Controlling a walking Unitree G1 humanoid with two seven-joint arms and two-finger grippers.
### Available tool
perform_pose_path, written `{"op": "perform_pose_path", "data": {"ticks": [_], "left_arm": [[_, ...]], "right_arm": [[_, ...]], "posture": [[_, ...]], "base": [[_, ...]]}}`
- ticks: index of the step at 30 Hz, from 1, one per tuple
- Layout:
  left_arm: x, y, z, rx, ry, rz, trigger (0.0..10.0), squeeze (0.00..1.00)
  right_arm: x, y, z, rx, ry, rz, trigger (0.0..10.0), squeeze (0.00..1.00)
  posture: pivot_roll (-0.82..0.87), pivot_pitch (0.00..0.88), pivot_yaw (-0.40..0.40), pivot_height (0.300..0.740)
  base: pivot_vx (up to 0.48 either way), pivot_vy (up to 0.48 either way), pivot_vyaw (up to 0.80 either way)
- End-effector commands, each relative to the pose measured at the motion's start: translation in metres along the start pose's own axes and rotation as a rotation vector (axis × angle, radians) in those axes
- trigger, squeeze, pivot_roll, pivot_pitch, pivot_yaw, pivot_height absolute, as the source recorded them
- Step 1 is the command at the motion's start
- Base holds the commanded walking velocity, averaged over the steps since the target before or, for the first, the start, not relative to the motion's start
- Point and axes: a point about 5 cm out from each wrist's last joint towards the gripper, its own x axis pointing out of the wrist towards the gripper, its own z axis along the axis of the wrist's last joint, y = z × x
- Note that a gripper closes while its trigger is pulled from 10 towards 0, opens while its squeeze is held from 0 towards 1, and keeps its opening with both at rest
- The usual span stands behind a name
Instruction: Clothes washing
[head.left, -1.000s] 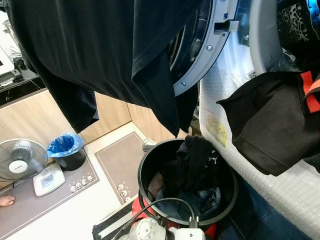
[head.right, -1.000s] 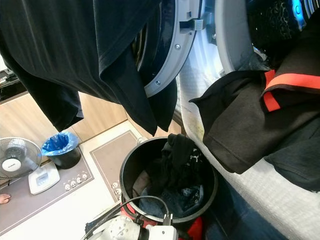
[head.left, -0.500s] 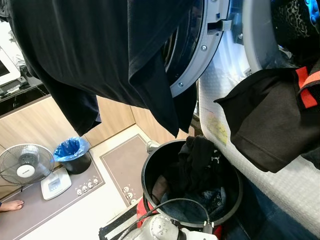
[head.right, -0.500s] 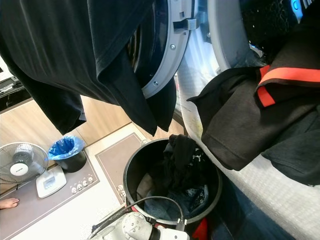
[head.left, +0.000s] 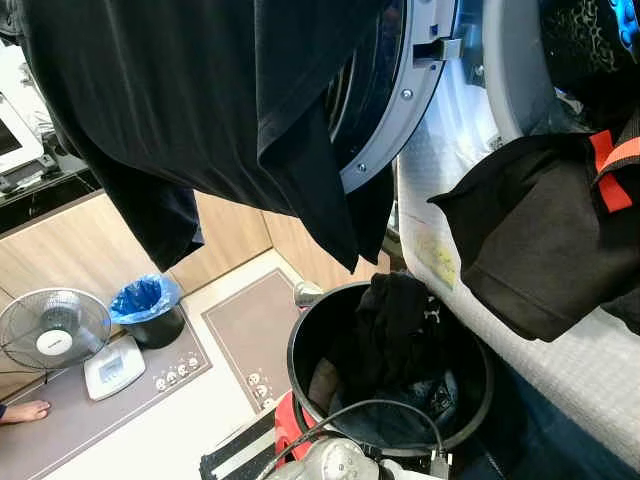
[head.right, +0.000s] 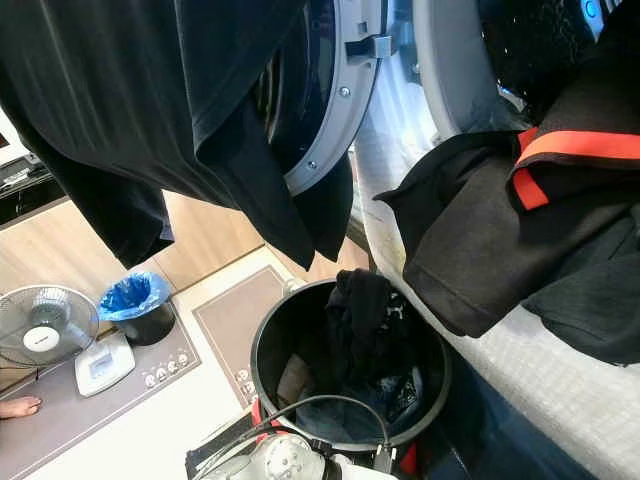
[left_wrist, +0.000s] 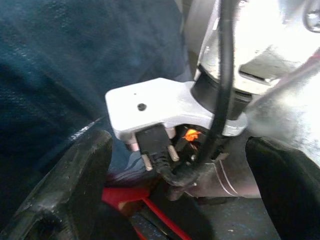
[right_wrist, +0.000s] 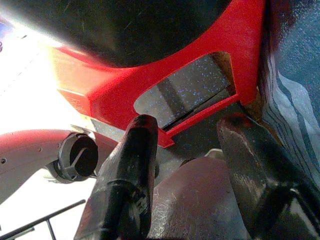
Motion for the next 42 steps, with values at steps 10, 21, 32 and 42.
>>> {"op": "perform_pose_path", "data": {"ticks": [10, 21, 32, 42], "left_arm": [[-0.011, 0.022, -0.009, 0.012, 0.083, 0.187, 10.0, 0.00], [-0.038, 0.027, -0.046, -0.170, 0.255, 0.367, 10.0, 0.00], [-0.045, 0.028, -0.051, -0.205, 0.254, 0.442, 10.0, 0.00], [-0.018, 0.012, -0.025, -0.098, 0.119, 0.201, 10.0, 0.00]], "right_arm": [[0.000, 0.004, -0.005, 0.014, 0.018, 0.009, 10.0, 0.00], [0.000, 0.001, -0.003, 0.016, 0.012, 0.003, 10.0, 0.00], [0.001, 0.000, 0.001, 0.008, 0.007, 0.006, 10.0, 0.00], [0.002, 0.000, 0.004, 0.002, 0.005, 0.007, 10.0, 0.00]], "posture": [[-0.08, 0.077, 0.166, 0.740], [-0.07, 0.077, 0.166, 0.740], [-0.06, 0.075, 0.158, 0.740], [-0.07, 0.071, 0.158, 0.740]], "base": [[0.000, 0.000, 0.00], [0.000, 0.000, 0.00], [0.000, 0.000, 0.00], [0.000, 0.000, 0.00]]}}
